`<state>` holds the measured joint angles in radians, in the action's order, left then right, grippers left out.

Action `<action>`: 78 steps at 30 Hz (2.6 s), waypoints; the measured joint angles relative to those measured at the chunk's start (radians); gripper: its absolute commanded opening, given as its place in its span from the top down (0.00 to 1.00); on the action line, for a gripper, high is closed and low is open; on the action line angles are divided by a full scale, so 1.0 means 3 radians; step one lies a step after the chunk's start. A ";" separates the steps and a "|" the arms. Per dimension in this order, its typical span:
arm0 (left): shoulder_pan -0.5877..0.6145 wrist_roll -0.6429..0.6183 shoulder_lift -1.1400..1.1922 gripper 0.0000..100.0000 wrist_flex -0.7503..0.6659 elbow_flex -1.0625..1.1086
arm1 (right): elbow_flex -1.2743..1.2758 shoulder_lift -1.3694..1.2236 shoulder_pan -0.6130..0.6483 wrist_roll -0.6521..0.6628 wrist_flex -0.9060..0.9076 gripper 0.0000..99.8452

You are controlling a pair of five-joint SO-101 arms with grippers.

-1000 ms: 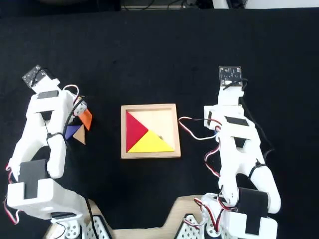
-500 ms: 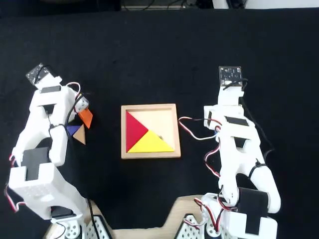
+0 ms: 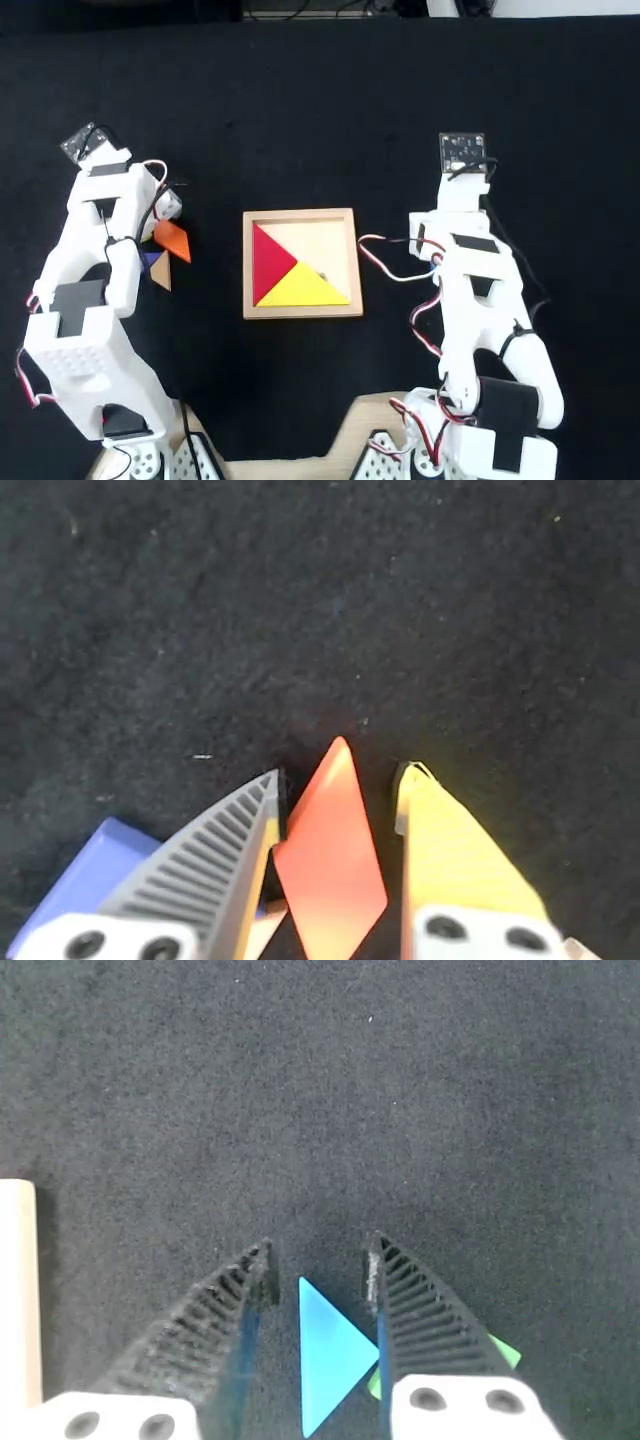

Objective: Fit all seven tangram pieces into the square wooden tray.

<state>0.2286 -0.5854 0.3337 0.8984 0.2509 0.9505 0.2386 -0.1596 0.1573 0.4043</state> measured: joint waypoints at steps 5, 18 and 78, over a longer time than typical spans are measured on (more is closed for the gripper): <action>0.0000 0.0000 0.0020 0.80 0.0010 -0.0031 | 0.0000 0.0000 0.0000 0.0000 0.0000 0.85; -0.0036 0.0506 -0.1018 0.80 0.0926 -0.0072 | 0.0000 0.0000 0.0000 0.0000 0.0000 0.85; 0.2117 0.2803 -0.7145 0.80 0.0644 0.4762 | -0.4547 -0.2470 0.3140 0.0312 0.3135 0.71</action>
<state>0.8638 0.2555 -1.8098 1.0917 1.6794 -0.4135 -0.5025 0.7825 0.2509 1.3449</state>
